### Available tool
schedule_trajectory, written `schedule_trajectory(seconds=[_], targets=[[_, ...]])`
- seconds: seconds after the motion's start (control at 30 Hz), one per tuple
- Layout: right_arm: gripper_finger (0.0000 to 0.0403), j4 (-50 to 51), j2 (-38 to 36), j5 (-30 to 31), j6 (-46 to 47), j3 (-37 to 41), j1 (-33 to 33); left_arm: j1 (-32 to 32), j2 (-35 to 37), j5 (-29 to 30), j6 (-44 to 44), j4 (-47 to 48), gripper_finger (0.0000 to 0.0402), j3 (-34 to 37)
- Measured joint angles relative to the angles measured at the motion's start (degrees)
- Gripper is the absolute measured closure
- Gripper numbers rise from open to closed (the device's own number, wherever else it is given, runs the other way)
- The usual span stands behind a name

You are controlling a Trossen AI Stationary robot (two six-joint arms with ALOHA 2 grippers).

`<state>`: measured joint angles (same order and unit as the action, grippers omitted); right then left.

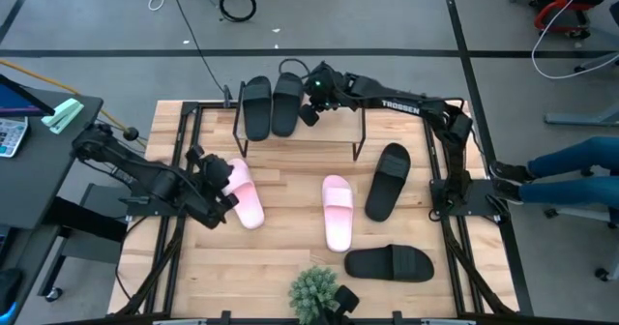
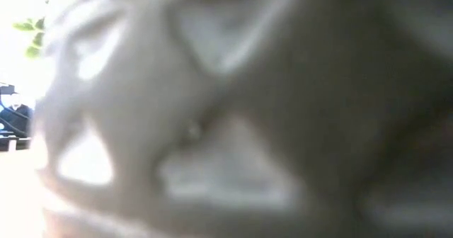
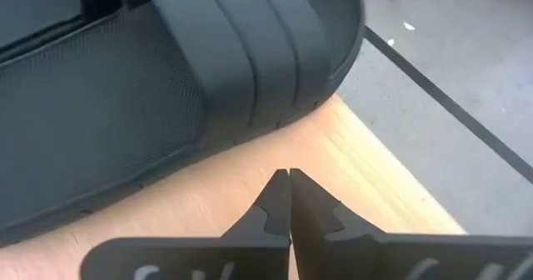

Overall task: Pick and place slides into the shelf
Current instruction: Put the black slides on the shelf

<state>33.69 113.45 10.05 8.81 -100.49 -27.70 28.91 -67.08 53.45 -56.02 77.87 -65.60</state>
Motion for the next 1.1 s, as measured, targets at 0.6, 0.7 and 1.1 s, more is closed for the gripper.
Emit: schedule_trajectory(seconds=[0.6,0.7,1.1], targets=[[0.0403,-5.31,3.61,-2.59,0.49,-0.05,-0.33,-2.31,0.47,1.42,0.3,-0.54,0.0375,-0.02],[0.0403,-8.04,4.3,-1.65,0.52,0.02,-0.31,-2.32,0.47,1.44,0.3,-0.37,0.0381,-0.04],[0.0403,-12.42,3.89,-3.12,0.7,0.04,-0.42,-2.32,0.47,1.42,2.66,-0.1,0.0385,-0.04]])
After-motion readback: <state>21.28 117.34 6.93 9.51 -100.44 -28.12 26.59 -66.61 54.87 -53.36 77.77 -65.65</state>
